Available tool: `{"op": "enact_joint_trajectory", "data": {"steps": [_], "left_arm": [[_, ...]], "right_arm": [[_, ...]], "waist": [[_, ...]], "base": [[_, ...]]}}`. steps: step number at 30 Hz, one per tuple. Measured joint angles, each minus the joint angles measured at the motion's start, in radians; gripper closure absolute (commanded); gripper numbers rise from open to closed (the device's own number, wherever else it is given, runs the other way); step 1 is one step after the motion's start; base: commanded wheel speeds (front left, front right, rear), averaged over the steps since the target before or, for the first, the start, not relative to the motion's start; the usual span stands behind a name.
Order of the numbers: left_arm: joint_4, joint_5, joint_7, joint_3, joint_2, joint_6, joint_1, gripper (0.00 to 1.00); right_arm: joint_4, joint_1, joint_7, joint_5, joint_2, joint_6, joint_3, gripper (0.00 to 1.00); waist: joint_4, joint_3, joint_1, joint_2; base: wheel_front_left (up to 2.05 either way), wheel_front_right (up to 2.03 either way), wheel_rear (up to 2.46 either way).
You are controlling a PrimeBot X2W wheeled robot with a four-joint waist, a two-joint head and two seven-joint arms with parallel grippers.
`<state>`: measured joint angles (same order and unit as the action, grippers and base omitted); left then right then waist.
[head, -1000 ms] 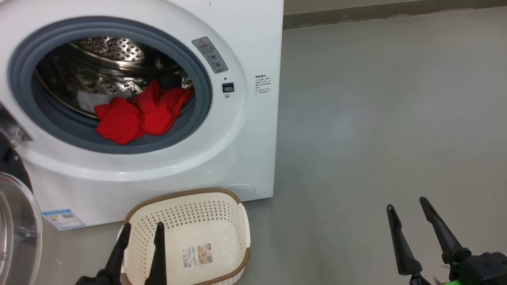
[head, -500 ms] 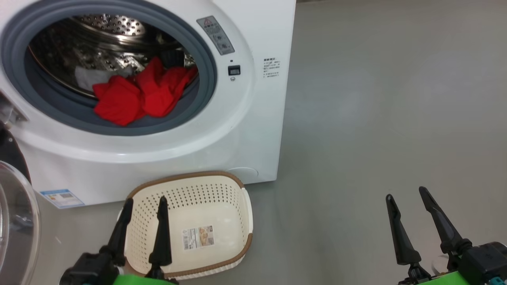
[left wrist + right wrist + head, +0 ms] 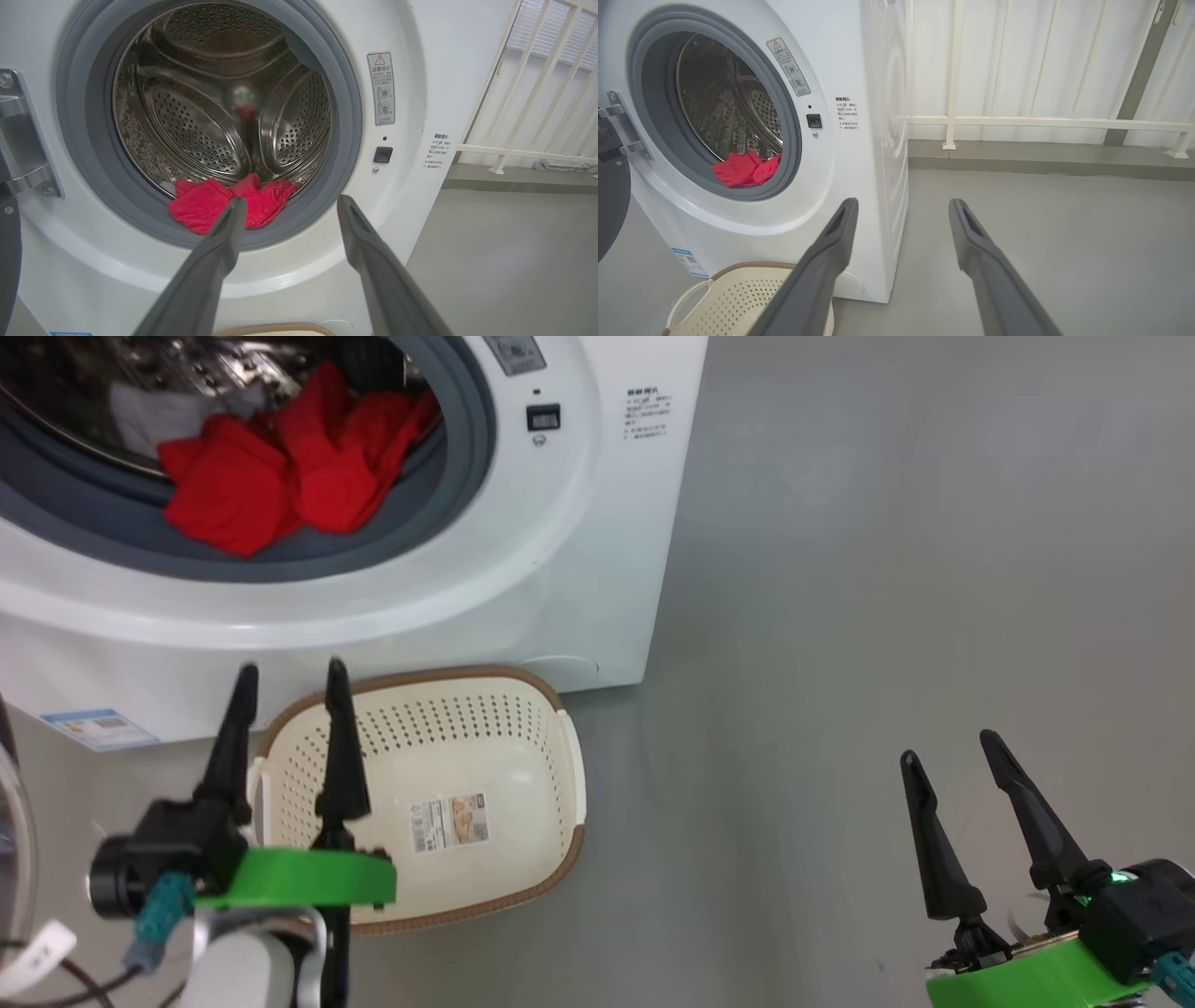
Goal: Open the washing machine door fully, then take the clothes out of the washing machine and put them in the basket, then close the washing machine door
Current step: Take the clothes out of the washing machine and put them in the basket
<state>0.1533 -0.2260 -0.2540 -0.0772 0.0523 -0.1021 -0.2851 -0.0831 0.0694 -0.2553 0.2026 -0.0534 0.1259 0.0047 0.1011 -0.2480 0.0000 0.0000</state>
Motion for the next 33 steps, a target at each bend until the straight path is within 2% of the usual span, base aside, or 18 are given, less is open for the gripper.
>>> {"op": "enact_joint_trajectory", "data": {"steps": [9, 21, 26, 33], "left_arm": [[0.095, 0.033, -0.003, 0.008, 0.021, -0.022, -0.174, 0.0], [0.27, 0.033, -0.003, 0.034, 0.061, -0.023, -0.384, 0.0], [0.328, 0.047, -0.003, 0.038, 0.069, -0.047, -0.466, 0.0], [0.443, 0.05, -0.001, 0.051, 0.11, -0.057, -0.607, 0.0]], "right_arm": [[0.004, -0.058, 0.0, 0.018, -0.004, 0.0, 0.013, 0.0], [0.013, -0.095, 0.0, 0.027, -0.015, 0.0, 0.028, 0.0], [0.016, -0.108, 0.0, 0.035, -0.021, 0.0, 0.04, 0.0], [0.023, -0.148, 0.0, 0.044, -0.031, 0.0, 0.058, 0.0]], "waist": [[0.017, -0.072, 0.0, 0.0], [0.052, -0.144, 0.0, 0.0], [0.062, -0.179, 0.0, 0.0], [0.082, -0.224, 0.0, 0.0]], "base": [[0.0, 0.0, 0.0], [0.0, 0.0, 0.0], [0.0, 0.0, 0.0], [0.0, 0.0, 0.0]]}}
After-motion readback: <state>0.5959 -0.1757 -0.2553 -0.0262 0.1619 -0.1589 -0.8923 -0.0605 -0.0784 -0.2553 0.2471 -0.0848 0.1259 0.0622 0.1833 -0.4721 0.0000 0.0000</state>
